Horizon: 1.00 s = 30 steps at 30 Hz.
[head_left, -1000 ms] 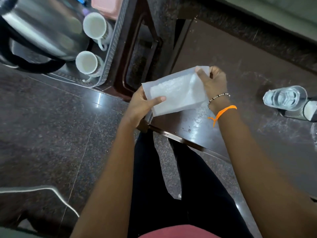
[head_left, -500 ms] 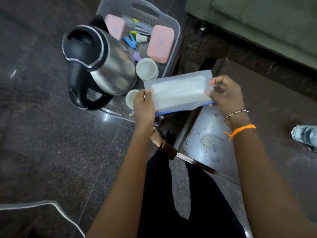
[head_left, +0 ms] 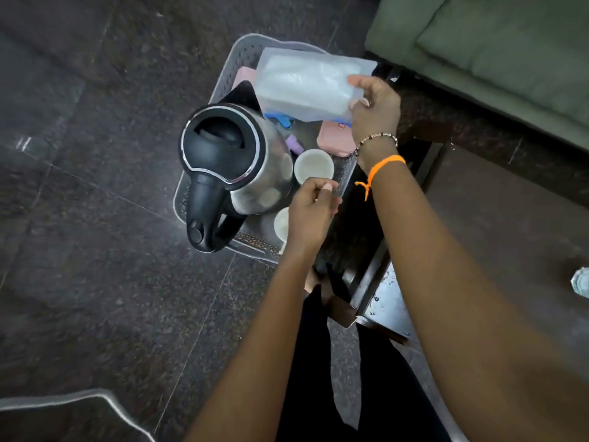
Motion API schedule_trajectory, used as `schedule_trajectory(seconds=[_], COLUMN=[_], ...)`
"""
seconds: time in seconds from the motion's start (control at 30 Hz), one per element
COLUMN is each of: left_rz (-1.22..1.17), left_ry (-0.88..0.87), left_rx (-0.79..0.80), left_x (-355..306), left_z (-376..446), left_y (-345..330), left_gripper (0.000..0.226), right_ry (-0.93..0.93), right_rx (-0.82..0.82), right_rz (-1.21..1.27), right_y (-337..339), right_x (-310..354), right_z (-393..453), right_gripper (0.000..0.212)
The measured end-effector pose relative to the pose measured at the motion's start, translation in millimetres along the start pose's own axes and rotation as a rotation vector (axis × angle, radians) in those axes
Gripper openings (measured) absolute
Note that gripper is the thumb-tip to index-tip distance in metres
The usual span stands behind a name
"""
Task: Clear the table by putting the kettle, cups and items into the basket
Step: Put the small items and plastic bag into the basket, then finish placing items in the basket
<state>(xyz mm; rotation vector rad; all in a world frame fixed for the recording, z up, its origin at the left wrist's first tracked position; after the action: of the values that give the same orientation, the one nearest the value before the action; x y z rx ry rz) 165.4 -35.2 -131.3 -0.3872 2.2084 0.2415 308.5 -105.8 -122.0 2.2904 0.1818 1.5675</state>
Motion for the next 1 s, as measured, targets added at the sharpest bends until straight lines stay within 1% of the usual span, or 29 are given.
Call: schedule_trajectory(seconds=[0.07, 0.17, 0.23, 0.3, 0.37, 0.4, 0.5, 0.63, 0.73, 0.8, 0.87, 1.0], left_rz=[0.007, 0.026, 0.048, 0.055, 0.063, 0.063, 0.045, 0.118, 0.171, 0.226, 0.23, 0.211], left_ry=[-0.004, -0.006, -0.004, -0.008, -0.024, -0.031, -0.045, -0.086, -0.109, -0.108, -0.105, -0.04], left_rx=[0.012, 0.024, 0.018, 0.011, 0.002, -0.002, -0.003, -0.01, 0.014, 0.035, 0.021, 0.04], left_x=[0, 1, 3, 4, 7, 7, 10, 13, 22, 34, 46, 85], left_z=[3, 6, 8, 8, 7, 6, -1, -16, -40, -61, -80, -136], left_y=[0, 1, 1, 0, -2, -4, -11, -28, -57, -87, -113, -188], left_gripper=[0.029, 0.029, 0.029, 0.028, 0.027, 0.026, 0.024, 0.024, 0.02, 0.018, 0.018, 0.026], right_ry=[-0.007, -0.001, 0.039, 0.055, 0.052, 0.033, -0.123, -0.194, -0.255, -0.29, -0.324, -0.376], right_rx=[0.069, 0.258, 0.279, 0.287, 0.32, 0.338, 0.34, 0.311, 0.275, 0.247, 0.24, 0.165], right_rz=[-0.058, -0.208, -0.293, -0.303, -0.33, -0.307, -0.098, 0.059, 0.158, 0.197, 0.203, 0.201], right_y=[-13, -29, -30, -26, -21, -17, 6, 54, 113, 162, 201, 296], right_x=[3, 2, 3, 4, 1, -3, -11, -27, -52, -77, -100, -150], right_z=[2, -2, -6, -8, -9, -9, -21, -47, -68, -83, -94, -116], right_gripper=[0.048, 0.049, 0.045, 0.042, 0.044, 0.044, 0.044, 0.04, 0.038, 0.036, 0.033, 0.027])
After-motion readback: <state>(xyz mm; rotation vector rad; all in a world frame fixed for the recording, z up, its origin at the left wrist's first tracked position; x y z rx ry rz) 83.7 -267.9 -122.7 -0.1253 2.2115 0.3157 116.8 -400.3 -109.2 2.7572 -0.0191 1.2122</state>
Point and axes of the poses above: each hand's wrist, its own z-axis towards the middle knuckle, its own y-axis out of the back of the hand, x = y × z, the point moved 3 cm from there along z, towards the middle knuckle, and after that the axes turned 1 degree about -y, right-handed, at the moved point
